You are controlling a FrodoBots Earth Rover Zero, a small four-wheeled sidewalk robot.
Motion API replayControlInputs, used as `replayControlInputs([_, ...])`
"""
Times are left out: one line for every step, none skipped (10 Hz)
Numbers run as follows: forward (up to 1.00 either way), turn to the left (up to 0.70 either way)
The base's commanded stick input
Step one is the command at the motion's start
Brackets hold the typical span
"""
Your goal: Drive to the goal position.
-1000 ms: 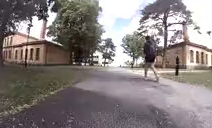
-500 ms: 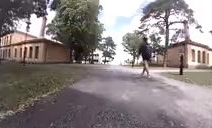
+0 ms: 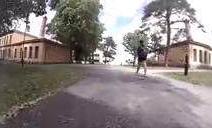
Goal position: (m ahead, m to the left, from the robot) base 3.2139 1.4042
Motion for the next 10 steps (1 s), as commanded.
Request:
replayControlInputs([0.70, 0.00])
replayControlInputs([0.70, 0.00])
replayControlInputs([0.70, 0.00])
replayControlInputs([0.70, 0.00])
replayControlInputs([0.70, 0.00])
replayControlInputs([0.70, 0.00])
replayControlInputs([0.70, 0.00])
replayControlInputs([0.70, 0.00])
replayControlInputs([0.70, 0.00])
replayControlInputs([0.70, 0.00])
